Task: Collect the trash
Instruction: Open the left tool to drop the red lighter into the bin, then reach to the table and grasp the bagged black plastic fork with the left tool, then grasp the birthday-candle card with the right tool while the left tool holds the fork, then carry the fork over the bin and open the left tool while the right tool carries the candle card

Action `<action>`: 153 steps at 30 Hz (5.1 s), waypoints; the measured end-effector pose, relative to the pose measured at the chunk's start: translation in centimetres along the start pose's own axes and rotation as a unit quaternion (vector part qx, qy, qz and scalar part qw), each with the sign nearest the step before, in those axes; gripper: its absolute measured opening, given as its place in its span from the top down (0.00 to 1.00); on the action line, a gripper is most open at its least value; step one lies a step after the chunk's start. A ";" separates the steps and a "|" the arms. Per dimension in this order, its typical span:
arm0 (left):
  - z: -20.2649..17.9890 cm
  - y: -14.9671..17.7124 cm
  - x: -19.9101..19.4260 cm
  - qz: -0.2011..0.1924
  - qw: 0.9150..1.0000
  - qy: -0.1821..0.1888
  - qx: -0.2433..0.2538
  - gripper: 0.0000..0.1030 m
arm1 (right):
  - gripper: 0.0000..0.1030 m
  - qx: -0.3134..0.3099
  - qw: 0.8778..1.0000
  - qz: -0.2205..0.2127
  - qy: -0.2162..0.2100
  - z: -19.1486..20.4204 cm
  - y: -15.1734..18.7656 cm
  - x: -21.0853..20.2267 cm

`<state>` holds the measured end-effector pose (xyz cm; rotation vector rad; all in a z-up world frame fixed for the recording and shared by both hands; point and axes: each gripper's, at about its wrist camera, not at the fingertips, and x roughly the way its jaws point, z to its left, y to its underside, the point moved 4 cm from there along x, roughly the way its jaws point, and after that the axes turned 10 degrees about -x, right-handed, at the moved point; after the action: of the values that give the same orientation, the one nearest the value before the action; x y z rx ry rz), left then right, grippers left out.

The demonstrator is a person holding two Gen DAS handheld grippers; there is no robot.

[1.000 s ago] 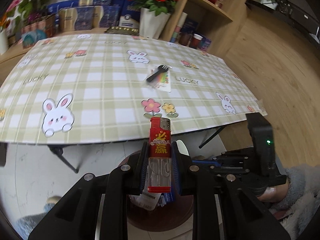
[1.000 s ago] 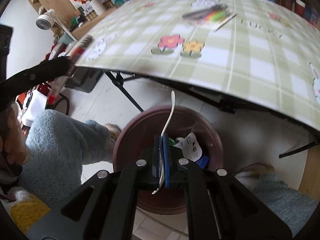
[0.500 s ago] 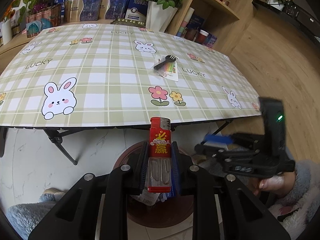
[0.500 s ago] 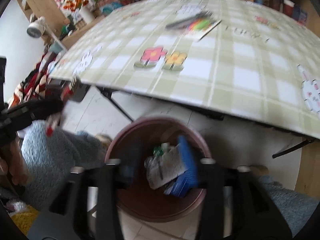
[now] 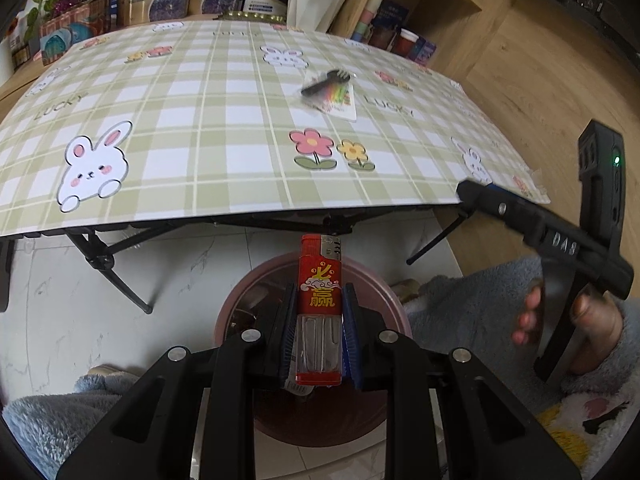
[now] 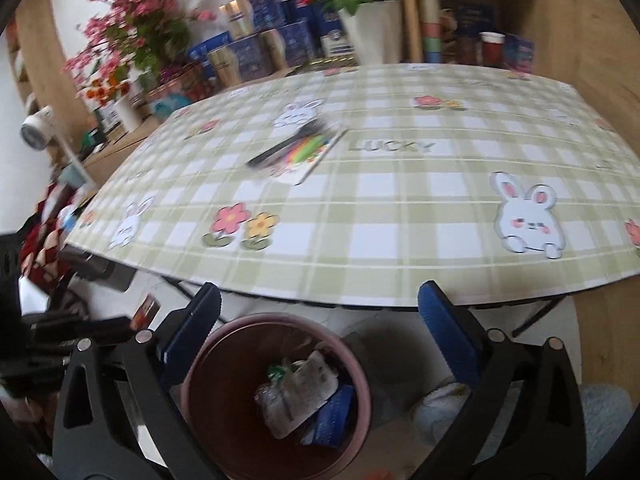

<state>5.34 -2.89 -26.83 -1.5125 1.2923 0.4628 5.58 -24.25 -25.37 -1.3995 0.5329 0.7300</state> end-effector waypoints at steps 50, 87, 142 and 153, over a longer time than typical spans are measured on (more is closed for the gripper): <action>-1.0 -12.2 1.4 -0.084 0.995 -0.019 0.044 0.19 | 0.06 0.028 0.998 0.040 0.043 -4.9 -2.1 2.3; -2.6 -20.9 8.1 -0.040 0.999 0.004 0.034 0.92 | 0.06 0.048 0.997 0.051 -0.014 -6.5 -7.1 8.4; 2.5 -8.4 -1.9 -0.081 0.995 0.025 -0.052 0.93 | 0.53 -0.060 0.996 0.054 -0.024 2.5 -8.3 6.8; -1.5 -2.0 1.2 -0.003 1.000 0.014 0.027 0.93 | 0.53 -0.054 0.997 0.018 -0.043 1.2 -3.9 0.7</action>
<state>7.01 -5.01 -26.35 -1.4812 1.3120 0.4005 8.78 -23.03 -23.04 -1.4540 0.4584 0.8538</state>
